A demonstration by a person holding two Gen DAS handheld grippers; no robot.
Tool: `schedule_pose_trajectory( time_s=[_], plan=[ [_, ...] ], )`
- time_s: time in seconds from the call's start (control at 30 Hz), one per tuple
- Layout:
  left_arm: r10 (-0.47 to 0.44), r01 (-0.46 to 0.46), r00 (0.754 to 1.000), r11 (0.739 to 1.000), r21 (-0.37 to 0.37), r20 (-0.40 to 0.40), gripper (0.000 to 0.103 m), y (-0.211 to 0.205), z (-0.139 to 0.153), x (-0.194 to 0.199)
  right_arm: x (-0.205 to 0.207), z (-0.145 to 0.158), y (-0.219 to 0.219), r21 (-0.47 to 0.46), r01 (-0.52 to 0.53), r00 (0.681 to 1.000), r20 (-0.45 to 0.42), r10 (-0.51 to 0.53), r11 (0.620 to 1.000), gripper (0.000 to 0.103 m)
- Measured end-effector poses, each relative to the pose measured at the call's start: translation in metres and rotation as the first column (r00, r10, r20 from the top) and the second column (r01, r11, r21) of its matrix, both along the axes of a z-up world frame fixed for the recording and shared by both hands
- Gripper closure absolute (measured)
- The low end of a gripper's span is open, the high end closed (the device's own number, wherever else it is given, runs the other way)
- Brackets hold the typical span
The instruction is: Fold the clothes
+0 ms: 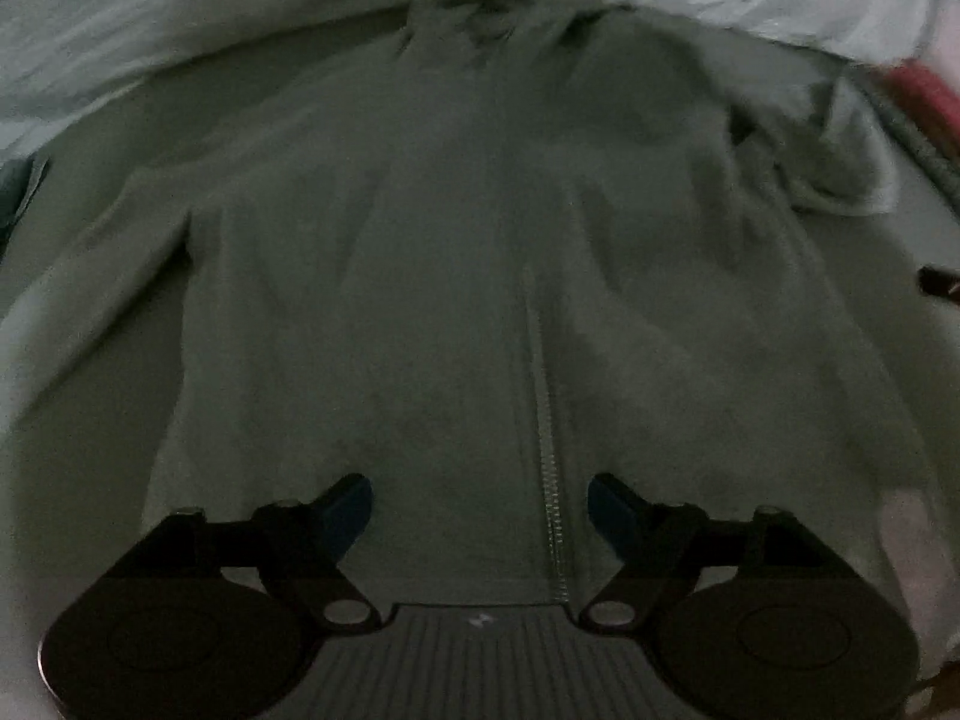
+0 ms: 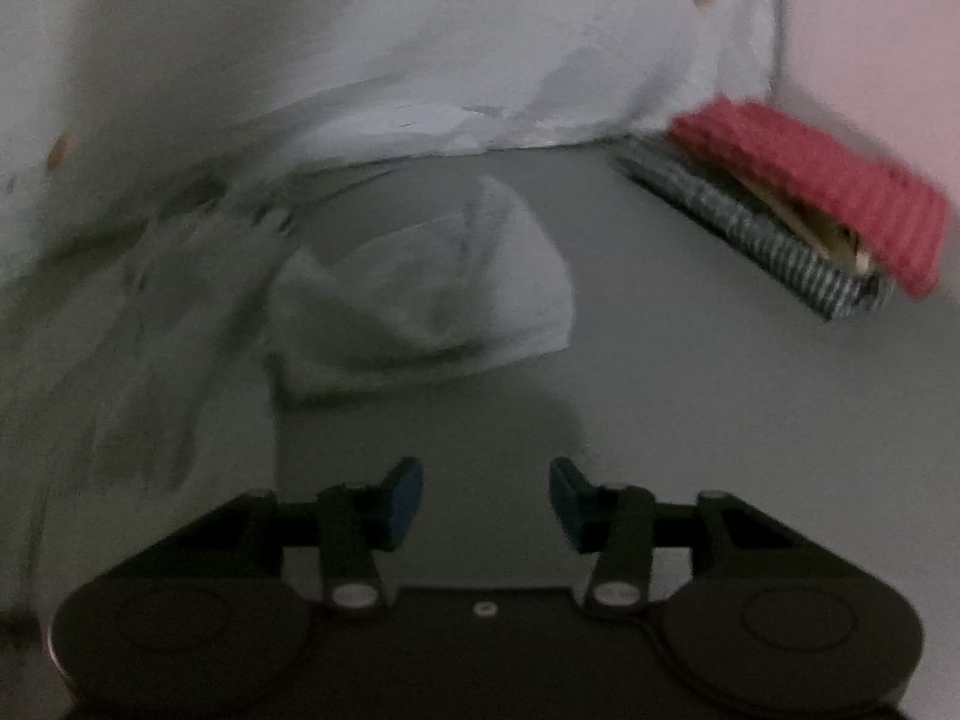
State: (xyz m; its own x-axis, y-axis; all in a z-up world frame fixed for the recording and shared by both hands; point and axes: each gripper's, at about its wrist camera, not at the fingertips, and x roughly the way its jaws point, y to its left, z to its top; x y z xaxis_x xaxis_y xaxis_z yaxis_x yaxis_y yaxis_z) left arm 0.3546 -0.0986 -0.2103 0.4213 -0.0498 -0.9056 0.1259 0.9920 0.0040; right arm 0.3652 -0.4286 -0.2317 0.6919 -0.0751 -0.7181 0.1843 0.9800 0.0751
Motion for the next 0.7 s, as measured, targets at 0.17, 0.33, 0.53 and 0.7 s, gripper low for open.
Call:
schedule_pose_trajectory(
  time_s=[0.17, 0.33, 0.53, 0.7],
  plan=[
    [0.097, -0.097, 0.995, 0.995, -0.016, -0.015, 0.003, 0.01, -0.003, -0.004, 0.041, -0.005, -0.021, 0.106, -0.047, 0.997, 0.059, 0.041, 0.993, 0.029],
    [0.115, -0.115, 0.993, 0.993, -0.017, -0.009, 0.0, 0.013, -0.007, -0.004, 0.084, -0.008, -0.033, 0.11, 0.008, 0.995, 0.1, -0.019, 0.994, 0.023],
    [0.139, -0.138, 0.99, 0.99, -0.018, 0.008, 0.0, 0.012, -0.008, -0.006, 0.119, -0.013, -0.036, 0.062, -0.026, 0.999, 0.045, 0.023, 0.998, 0.096],
    [0.154, -0.153, 0.988, 0.988, -0.023, 0.016, 0.0, 0.012, -0.008, -0.007, 0.042, 0.05, 0.039, -0.183, -0.424, 0.87, 0.19, 0.455, 0.887, 0.096]
  ],
)
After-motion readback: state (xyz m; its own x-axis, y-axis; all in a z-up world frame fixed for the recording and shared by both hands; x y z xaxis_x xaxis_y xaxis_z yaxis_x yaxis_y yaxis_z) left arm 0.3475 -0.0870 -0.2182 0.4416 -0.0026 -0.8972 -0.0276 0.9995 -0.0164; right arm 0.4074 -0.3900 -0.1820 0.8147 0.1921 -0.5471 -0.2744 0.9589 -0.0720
